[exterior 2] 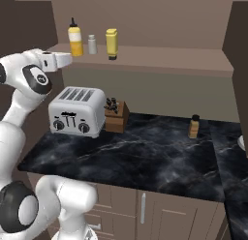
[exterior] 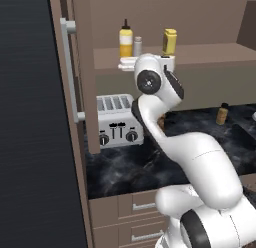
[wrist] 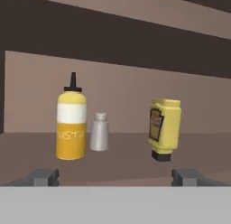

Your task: There are various items on the counter. Only move the condiments/shakers into the cabinet.

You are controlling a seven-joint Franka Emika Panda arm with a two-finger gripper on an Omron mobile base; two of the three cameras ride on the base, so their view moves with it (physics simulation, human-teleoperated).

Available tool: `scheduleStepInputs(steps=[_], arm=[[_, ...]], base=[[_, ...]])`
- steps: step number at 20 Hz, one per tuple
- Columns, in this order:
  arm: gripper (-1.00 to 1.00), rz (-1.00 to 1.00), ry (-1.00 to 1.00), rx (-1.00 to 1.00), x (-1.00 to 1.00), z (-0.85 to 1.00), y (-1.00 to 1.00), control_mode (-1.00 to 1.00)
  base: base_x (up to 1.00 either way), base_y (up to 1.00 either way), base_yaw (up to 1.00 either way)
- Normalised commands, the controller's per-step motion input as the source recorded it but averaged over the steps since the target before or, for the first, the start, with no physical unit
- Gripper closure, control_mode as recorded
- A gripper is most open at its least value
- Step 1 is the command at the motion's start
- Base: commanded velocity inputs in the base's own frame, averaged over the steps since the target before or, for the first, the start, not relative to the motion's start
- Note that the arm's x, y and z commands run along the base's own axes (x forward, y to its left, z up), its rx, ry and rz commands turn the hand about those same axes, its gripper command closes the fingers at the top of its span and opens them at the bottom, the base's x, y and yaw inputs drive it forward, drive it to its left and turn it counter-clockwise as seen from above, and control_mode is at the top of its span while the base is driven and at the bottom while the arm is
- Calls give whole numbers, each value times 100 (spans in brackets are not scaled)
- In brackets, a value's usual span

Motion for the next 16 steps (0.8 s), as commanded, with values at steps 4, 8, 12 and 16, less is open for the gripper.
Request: scheduleStepInputs(steps=[4,8,12,16], arm=[[-100,-10,-22,5,-100,-37,-48,-100],[-100,-12,-18,18,-100,-50,-62,-100],[-100,-16,-11,10,-100,-90,-63,-100],[-100,-13,1,13,-75,-33,-50,-100]], base=[[0,0,0],[0,0,0],[0,0,0],[0,0,0]])
